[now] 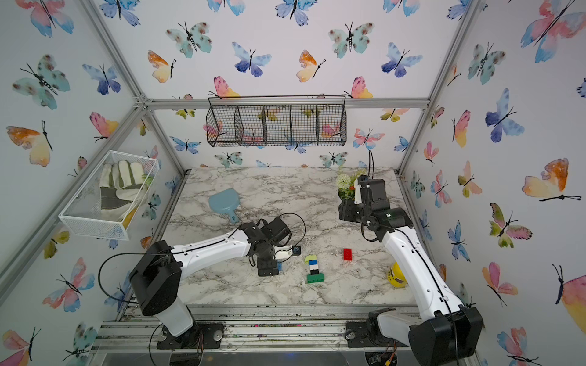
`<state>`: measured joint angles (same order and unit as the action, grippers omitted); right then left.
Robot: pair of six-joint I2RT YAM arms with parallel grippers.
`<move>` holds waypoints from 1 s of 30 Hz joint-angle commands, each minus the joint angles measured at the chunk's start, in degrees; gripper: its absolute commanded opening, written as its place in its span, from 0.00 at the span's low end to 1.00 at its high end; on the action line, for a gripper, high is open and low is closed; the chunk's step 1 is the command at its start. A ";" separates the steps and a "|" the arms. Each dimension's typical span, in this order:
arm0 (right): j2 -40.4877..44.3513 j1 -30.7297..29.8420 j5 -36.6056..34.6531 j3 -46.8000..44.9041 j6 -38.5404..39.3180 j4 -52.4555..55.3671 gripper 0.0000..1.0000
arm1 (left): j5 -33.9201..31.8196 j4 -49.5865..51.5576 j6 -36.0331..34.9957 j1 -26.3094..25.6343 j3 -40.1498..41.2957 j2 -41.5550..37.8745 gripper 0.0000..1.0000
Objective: Assemble the number 1 with lego
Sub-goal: Assemble the lego brick with the lego brick.
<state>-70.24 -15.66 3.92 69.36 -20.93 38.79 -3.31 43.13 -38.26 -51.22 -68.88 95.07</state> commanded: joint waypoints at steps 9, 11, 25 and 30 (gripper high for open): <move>-1.95 0.31 14.02 0.97 1.33 0.98 0.53 | -3.80 -16.87 27.86 4.34 6.72 -26.12 0.99; -4.15 -1.24 19.92 0.57 0.51 1.34 0.48 | -6.95 -18.83 38.20 5.87 9.69 -29.67 0.98; -12.41 -27.72 26.81 -10.90 -16.49 -17.87 0.45 | 27.96 -26.81 78.26 21.15 31.44 -36.19 0.96; -16.03 -29.25 26.71 -11.47 -16.69 -20.11 0.47 | 32.07 -33.11 81.52 21.34 34.57 -33.85 0.95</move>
<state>-84.90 -44.60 29.52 58.74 -35.97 22.52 22.09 17.50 37.76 -30.30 -34.98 60.38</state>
